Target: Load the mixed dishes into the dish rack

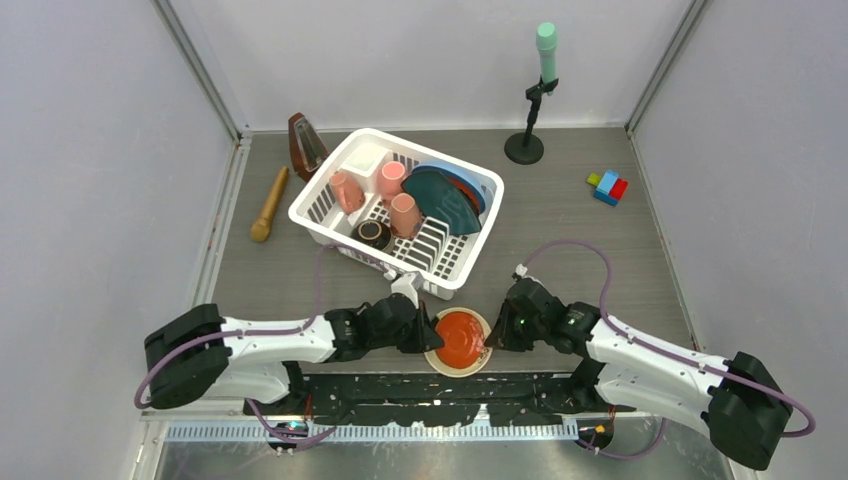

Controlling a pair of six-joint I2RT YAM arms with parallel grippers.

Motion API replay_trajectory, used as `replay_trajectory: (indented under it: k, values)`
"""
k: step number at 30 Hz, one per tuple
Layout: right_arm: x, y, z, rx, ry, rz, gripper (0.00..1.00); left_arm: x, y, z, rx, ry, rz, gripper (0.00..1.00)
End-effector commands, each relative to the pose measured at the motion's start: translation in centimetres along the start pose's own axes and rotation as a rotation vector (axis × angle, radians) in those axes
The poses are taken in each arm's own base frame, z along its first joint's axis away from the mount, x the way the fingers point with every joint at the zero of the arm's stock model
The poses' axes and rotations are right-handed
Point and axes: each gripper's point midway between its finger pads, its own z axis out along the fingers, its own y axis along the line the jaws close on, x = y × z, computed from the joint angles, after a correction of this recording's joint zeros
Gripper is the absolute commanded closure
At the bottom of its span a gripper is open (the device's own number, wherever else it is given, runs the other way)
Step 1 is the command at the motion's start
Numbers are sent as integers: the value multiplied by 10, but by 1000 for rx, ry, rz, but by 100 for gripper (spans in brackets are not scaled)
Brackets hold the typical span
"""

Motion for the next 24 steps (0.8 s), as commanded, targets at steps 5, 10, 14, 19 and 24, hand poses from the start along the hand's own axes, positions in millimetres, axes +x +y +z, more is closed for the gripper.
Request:
replay_trajectory:
  k: [5, 10, 14, 19, 24]
  values:
    - [-10, -12, 5, 47, -79, 33, 87, -17, 40, -38, -155, -107, 33, 100]
    - [-10, -15, 8, 62, -78, 26, 89, -21, 49, -51, -173, -139, 39, 100]
    - [-9, -17, 13, 81, -66, 24, 85, -23, 48, -57, -167, -147, 40, 100]
    - [-11, -21, 19, 128, -57, 30, 82, -22, 47, -58, -162, -142, 33, 100]
    - [-12, -27, 21, 173, -57, 35, 73, -20, 49, -56, -169, -129, 34, 100]
